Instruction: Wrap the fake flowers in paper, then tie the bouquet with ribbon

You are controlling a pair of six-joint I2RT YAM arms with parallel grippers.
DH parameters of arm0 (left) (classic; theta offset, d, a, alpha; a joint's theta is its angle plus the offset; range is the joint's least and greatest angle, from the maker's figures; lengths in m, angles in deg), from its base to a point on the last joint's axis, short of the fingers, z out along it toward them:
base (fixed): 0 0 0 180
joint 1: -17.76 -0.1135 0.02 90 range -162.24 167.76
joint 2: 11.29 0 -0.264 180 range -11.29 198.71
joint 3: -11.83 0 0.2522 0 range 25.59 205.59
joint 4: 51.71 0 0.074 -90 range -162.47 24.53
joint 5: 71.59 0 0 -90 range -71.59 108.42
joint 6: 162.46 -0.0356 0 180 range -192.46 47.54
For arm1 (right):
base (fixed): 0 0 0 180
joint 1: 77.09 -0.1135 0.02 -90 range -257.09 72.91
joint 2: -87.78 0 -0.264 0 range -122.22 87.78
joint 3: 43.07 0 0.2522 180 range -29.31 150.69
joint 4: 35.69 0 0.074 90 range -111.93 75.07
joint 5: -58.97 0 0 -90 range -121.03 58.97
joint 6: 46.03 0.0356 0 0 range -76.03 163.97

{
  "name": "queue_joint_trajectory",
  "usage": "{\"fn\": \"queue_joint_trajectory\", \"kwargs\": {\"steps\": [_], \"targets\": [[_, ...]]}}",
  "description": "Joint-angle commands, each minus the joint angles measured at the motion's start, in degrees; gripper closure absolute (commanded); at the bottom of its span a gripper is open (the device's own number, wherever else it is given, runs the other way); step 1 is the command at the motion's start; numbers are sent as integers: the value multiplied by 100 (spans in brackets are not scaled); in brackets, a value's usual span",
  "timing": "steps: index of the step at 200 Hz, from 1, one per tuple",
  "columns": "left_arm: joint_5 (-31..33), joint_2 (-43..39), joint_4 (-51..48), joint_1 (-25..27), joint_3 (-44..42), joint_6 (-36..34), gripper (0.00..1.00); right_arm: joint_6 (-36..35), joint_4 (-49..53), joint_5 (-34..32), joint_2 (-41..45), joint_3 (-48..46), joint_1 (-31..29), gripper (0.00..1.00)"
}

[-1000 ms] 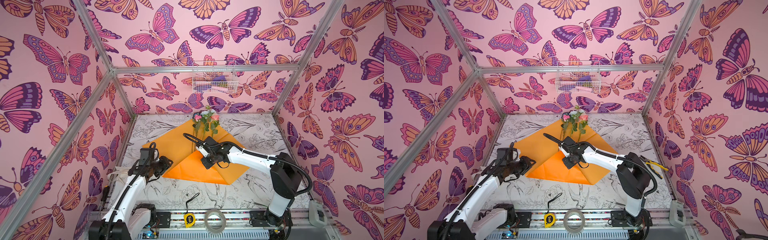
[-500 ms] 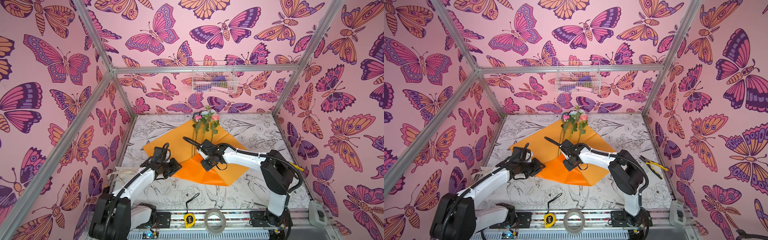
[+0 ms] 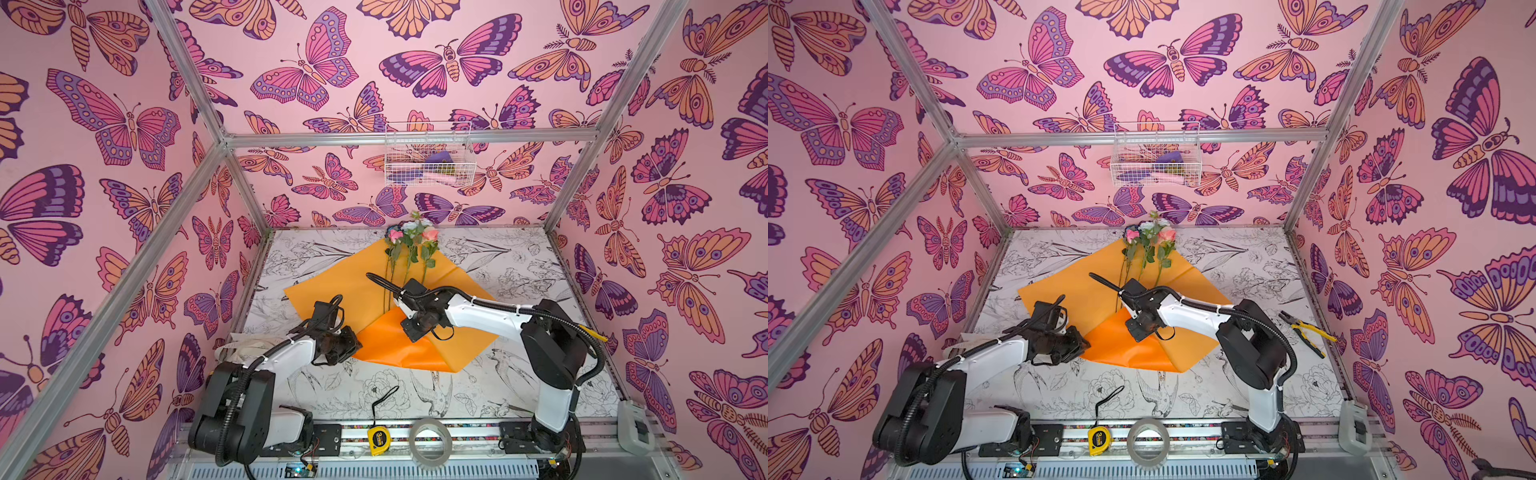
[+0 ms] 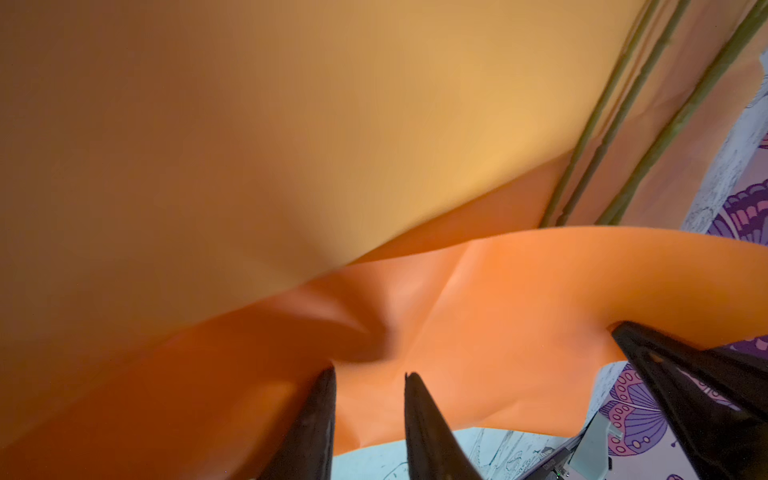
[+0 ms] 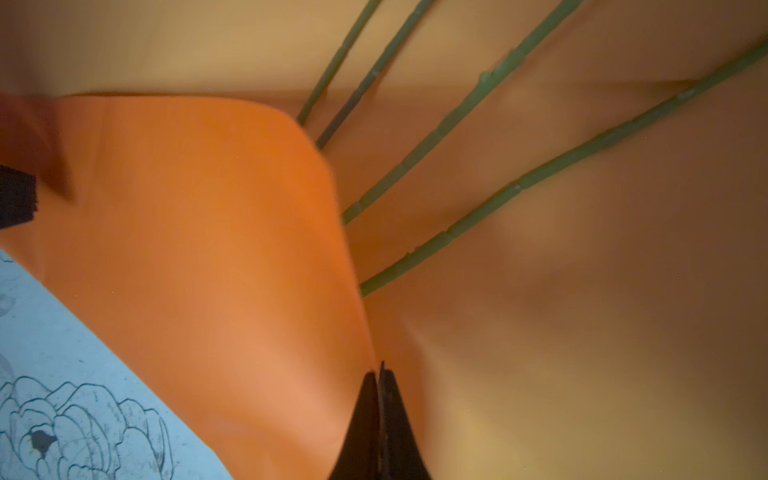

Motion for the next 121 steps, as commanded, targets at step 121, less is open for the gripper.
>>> {"fn": "queue_joint_trajectory", "kwargs": {"steps": [121], "targets": [[299,-213,-55,15,-501,180,71,1205,303,-247,997,-195,-139,60]]}}
